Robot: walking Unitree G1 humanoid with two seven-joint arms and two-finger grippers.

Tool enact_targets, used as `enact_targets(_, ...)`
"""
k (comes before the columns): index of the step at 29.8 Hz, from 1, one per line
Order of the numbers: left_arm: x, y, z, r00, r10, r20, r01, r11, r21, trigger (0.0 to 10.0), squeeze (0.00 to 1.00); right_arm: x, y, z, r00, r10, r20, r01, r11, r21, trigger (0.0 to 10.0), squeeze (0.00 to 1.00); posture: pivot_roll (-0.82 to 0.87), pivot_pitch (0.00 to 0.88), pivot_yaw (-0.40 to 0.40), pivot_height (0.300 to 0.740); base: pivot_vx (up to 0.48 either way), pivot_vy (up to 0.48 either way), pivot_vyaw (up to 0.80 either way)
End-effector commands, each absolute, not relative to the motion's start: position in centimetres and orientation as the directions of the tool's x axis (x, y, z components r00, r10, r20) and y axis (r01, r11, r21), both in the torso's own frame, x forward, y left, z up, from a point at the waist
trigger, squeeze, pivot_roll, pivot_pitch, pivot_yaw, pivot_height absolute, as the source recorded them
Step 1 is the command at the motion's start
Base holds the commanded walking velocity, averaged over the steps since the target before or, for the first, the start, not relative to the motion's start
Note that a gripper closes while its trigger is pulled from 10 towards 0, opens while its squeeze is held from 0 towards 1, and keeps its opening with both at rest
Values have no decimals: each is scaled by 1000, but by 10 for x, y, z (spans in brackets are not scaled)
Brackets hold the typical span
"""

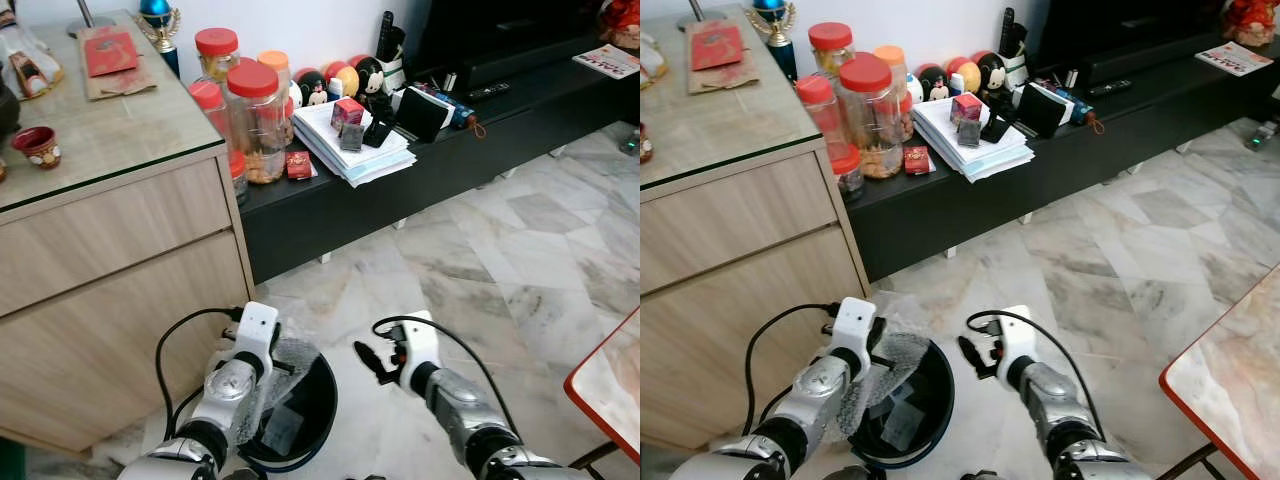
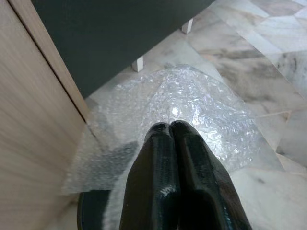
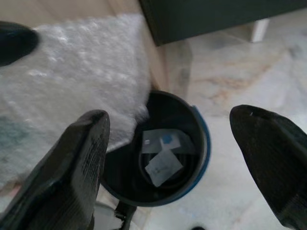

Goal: Picking trash to rubbish bin

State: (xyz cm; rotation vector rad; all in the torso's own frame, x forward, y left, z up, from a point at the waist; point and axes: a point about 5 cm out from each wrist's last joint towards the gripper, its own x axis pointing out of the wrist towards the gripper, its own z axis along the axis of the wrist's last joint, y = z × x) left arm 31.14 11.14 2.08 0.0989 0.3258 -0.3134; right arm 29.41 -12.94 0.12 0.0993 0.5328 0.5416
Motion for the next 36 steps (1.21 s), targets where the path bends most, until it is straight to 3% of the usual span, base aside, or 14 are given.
enact_targets(1, 304, 110, 9, 869, -290, -400, 324, 946, 18, 10000, 0, 303, -128, 12, 738, 533, -413, -503, 843, 190, 10000, 0, 57, 164, -47, 740, 0, 0, 0)
enact_targets(5, 296, 109, 0, 848, -293, -441, 325, 946, -3, 10000, 0, 309, -131, 20, 771, 517, -373, -485, 855, 182, 10000, 0, 50, 163, -45, 740, 0, 0, 0)
enact_targets(16, 295, 113, -1, 850, -276, -449, 314, 950, 9, 10000, 0, 312, -131, 25, 762, 543, -353, -520, 838, 166, 10000, 0, 42, 151, -51, 740, 0, 0, 0)
enact_targets(17, 296, 113, -1, 852, -274, -446, 311, 950, 10, 10000, 839, 312, -131, 25, 762, 545, -350, -522, 837, 166, 10000, 0, 39, 149, -52, 740, 0, 0, 0)
enact_targets(18, 296, 113, -1, 852, -274, -445, 311, 950, 10, 10000, 839, 312, -130, 26, 762, 546, -349, -523, 836, 166, 10000, 0, 39, 149, -52, 740, 0, 0, 0)
enact_targets(19, 296, 113, 0, 853, -273, -445, 312, 950, 13, 10000, 1000, 313, -131, 26, 765, 541, -351, -522, 839, 155, 10000, 0, 40, 153, -54, 740, 0, 0, 0)
enact_targets(36, 295, 113, 0, 862, -267, -431, 298, 954, 5, 10000, 1000, 312, -130, 26, 762, 541, -356, -528, 837, 142, 10000, 0, 47, 182, -71, 740, 0, 0, 0)
